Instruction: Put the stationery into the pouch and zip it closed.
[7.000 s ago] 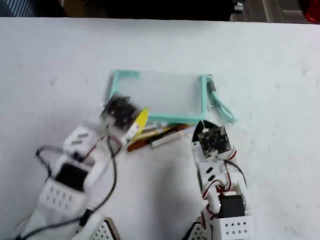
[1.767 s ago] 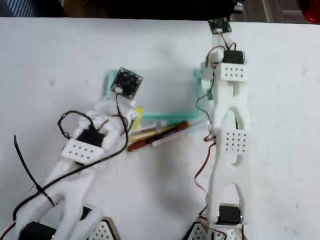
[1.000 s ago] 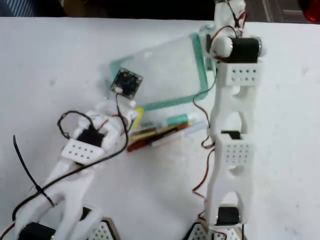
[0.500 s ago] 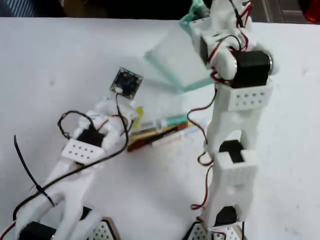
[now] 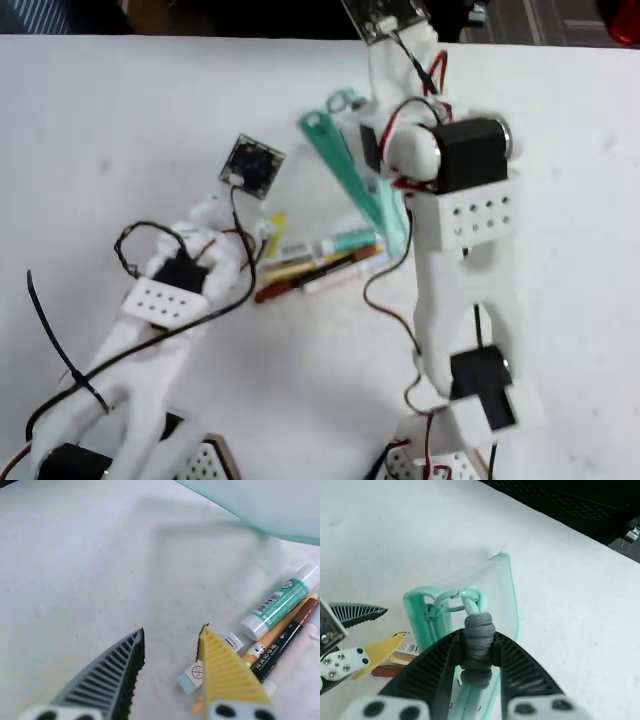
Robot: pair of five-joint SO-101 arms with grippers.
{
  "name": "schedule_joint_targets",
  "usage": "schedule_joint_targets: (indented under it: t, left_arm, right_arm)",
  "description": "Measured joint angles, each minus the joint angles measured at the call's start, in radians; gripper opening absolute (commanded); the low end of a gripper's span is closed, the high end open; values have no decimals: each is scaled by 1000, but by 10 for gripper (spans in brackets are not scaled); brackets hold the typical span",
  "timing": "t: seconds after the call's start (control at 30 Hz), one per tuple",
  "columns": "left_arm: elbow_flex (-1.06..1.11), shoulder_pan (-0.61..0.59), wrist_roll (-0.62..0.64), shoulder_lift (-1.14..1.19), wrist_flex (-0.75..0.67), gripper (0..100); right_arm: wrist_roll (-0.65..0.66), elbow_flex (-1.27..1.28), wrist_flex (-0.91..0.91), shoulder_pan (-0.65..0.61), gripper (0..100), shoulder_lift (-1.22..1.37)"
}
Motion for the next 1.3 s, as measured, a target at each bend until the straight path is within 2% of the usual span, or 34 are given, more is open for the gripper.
schedule_joint_targets:
  t: [0.2, 0.4, 0.53, 0.6, 0.77, 0.93, 1.03, 1.13, 1.3]
  left_arm:
    - [0, -8, 0, -40, 6, 195]
    - [14, -12, 0, -272, 152, 201]
    - [100, 15, -86, -462, 187, 295]
    - [138, 66, -137, -551, 190, 331]
    - [155, 169, -264, -724, 275, 316]
    - [57, 321, -345, -755, 423, 306]
    - [-11, 394, -358, -760, 442, 305]
    - [-35, 420, -397, -760, 443, 305]
    - [-40, 417, -439, -764, 526, 308]
  right_arm:
    - [0, 129, 0, 0, 16, -141]
    - [0, 328, 0, 37, 16, -284]
    - [5, 462, 0, 49, 16, -379]
    - [44, 480, 0, 48, 16, -425]
    - [163, 486, 0, 75, 16, -572]
    - [410, 489, 0, 81, 17, -704]
    - [532, 489, -3, 78, 17, -732]
    - [557, 491, -8, 55, 16, -740]
    - [562, 491, -8, -23, 16, -740]
